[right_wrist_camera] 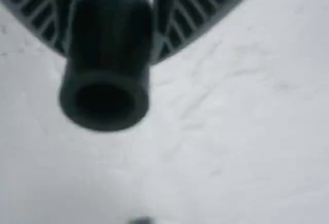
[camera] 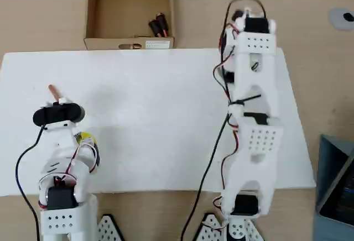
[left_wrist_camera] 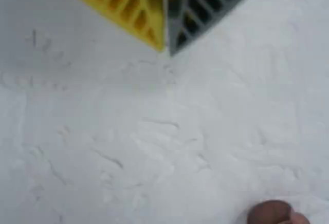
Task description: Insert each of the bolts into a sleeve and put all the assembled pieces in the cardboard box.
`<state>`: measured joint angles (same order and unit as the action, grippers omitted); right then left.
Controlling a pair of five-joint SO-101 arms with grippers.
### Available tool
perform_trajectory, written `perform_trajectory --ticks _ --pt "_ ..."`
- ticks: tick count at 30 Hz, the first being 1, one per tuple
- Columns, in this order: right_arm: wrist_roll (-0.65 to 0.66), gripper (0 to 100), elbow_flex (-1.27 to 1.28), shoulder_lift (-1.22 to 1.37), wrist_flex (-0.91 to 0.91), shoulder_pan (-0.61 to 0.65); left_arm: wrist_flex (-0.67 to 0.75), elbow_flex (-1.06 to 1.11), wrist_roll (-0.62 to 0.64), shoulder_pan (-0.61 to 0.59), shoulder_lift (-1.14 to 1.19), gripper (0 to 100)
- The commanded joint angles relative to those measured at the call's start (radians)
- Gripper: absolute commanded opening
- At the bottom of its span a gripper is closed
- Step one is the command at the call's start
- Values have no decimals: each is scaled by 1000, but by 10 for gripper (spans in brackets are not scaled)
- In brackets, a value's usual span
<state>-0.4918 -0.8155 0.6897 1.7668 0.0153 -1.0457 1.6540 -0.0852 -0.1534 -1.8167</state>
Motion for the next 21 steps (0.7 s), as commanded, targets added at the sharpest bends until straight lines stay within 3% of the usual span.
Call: perform_trajectory --ticks 1,8,21 --pt "63 9 -50 -196 20 -7 -3 -6 -5 -5 -5 2" --pt "152 9 90 -469 21 -10 -3 -6 -5 -5 -5 2" --pt "189 9 708 -1098 21 -15 -3 -6 -5 -9 -5 2"
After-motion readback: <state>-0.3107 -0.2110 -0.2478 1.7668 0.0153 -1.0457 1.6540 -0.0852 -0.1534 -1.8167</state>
